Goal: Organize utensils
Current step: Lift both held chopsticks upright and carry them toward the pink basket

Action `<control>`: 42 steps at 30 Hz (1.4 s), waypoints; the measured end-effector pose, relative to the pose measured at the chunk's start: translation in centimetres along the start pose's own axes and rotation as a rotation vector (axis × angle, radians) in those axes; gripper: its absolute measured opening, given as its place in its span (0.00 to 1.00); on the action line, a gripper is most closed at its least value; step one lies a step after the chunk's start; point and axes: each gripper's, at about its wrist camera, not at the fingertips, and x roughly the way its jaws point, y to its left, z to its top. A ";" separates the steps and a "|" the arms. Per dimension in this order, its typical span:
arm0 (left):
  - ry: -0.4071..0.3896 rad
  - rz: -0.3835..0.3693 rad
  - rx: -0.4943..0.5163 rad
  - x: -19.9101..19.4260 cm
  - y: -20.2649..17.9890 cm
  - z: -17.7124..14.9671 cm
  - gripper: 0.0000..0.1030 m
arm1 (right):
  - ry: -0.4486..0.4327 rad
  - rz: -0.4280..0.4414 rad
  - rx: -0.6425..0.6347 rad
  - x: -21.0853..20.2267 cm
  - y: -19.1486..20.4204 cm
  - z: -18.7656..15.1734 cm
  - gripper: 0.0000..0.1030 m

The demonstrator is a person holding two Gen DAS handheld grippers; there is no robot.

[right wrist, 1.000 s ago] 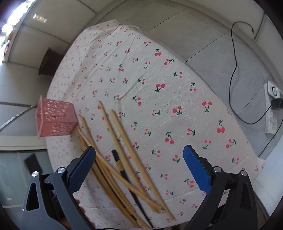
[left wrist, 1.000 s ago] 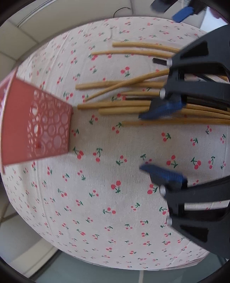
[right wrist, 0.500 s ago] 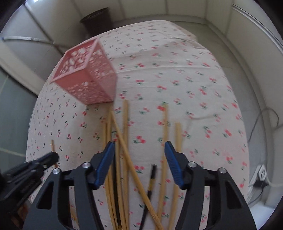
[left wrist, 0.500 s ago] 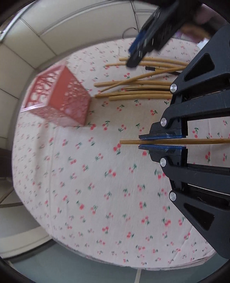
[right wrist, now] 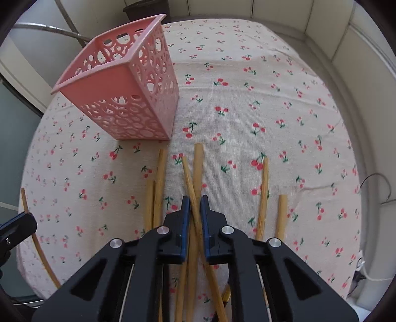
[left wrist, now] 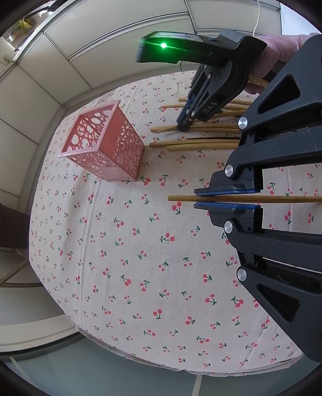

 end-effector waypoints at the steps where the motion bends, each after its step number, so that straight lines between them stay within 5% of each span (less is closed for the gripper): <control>1: -0.006 -0.008 0.003 -0.3 -0.1 0.0 0.05 | 0.003 0.011 0.011 -0.2 -0.3 -0.2 0.07; 8: -0.072 -0.081 0.042 -2.5 -0.9 -0.8 0.05 | -0.074 0.052 0.057 -5.1 -3.8 -3.1 0.06; 18: -0.284 -0.123 0.138 -8.5 -3.2 -2.8 0.05 | -0.337 0.164 0.137 -16.1 -5.1 -7.4 0.06; 26: -0.381 -0.132 0.113 -12.5 -3.4 -4.3 0.05 | -0.495 0.225 0.158 -23.0 -6.1 -9.7 0.06; 35: -0.533 -0.163 0.071 -19.0 -6.1 2.9 0.05 | -0.684 0.362 0.303 -29.1 -9.0 -4.5 0.06; 42: -0.577 -0.111 0.052 -18.4 -7.8 8.4 0.05 | -0.732 0.392 0.334 -29.9 -9.5 0.0 0.06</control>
